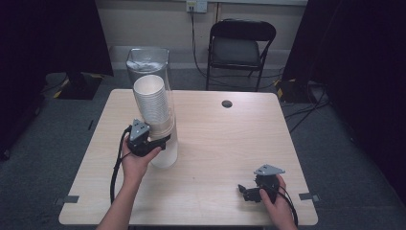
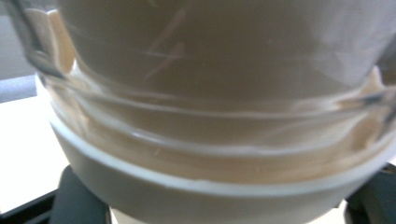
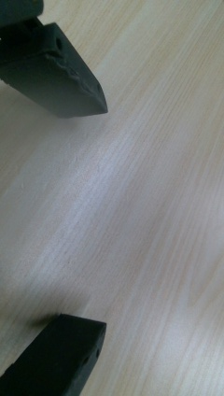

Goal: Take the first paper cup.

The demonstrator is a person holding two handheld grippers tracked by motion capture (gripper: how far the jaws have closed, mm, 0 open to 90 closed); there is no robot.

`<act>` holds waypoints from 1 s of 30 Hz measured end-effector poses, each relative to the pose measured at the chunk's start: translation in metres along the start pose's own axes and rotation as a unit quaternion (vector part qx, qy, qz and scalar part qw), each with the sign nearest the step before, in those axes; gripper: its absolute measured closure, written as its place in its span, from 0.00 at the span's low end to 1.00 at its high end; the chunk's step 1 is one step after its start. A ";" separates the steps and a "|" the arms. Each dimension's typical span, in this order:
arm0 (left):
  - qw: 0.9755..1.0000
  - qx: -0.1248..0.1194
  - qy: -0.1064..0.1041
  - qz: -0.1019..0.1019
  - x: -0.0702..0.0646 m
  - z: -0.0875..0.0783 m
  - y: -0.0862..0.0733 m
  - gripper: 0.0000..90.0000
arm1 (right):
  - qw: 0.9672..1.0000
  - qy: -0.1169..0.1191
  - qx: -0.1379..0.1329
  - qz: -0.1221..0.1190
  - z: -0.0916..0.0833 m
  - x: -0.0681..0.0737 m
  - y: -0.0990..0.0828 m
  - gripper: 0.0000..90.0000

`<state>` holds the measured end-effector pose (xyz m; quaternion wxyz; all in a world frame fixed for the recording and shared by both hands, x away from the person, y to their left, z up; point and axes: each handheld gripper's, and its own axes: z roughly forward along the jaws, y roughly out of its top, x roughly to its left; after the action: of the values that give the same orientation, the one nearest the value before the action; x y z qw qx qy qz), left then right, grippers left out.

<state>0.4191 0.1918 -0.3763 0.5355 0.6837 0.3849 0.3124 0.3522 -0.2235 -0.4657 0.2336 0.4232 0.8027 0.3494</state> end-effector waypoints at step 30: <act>0.999 0.012 0.022 0.021 -0.001 0.004 -0.013 0.40 | 1.000 -0.001 0.001 0.000 0.000 0.000 0.000 0.00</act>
<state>0.4191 0.1908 -0.3898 0.5119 0.6913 0.3858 0.3334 0.3521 -0.2235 -0.4656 0.2343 0.4233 0.8028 0.3485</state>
